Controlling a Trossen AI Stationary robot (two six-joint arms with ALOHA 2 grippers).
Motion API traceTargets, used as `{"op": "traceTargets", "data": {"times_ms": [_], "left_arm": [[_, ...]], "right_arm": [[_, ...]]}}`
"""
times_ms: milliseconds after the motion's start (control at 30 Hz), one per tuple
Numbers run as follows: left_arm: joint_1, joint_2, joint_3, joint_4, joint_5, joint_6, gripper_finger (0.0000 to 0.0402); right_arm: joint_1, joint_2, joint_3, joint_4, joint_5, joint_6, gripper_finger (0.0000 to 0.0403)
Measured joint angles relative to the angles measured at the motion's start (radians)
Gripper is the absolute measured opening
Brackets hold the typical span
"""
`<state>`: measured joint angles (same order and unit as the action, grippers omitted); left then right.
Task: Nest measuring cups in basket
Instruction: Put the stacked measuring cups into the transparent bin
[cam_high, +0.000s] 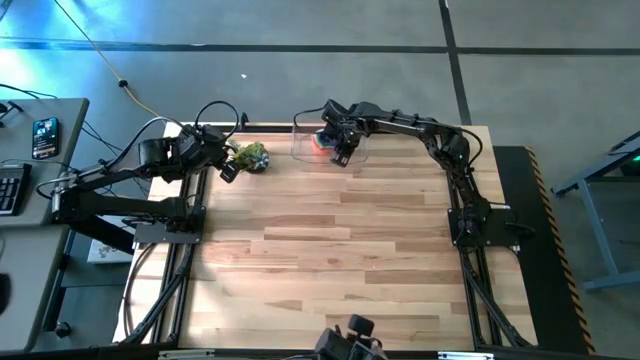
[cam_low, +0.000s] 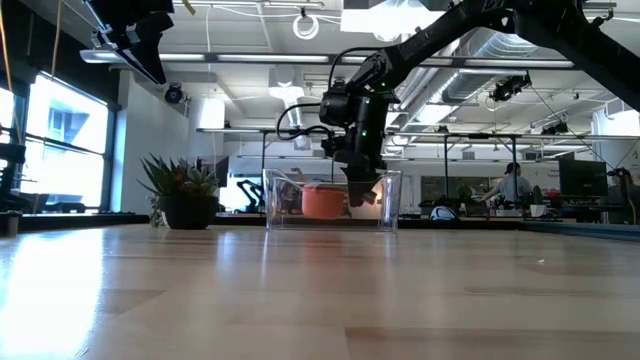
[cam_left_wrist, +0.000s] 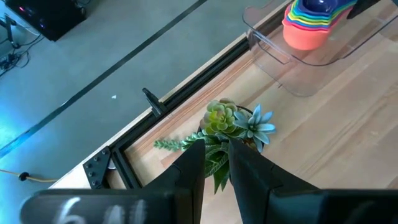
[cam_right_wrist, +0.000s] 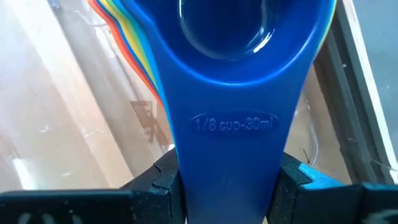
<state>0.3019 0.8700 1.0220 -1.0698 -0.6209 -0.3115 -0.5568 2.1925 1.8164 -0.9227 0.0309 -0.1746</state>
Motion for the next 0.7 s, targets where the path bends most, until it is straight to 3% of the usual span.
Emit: {"op": "traceTargets", "data": {"times_ms": [700], "left_arm": [[0.0, 0.0, 0.0, 0.0, 0.006, 0.0, 0.0062]], "right_arm": [[0.001, 0.0, 0.0, -0.018, -0.01, -0.029, 0.0153]]}}
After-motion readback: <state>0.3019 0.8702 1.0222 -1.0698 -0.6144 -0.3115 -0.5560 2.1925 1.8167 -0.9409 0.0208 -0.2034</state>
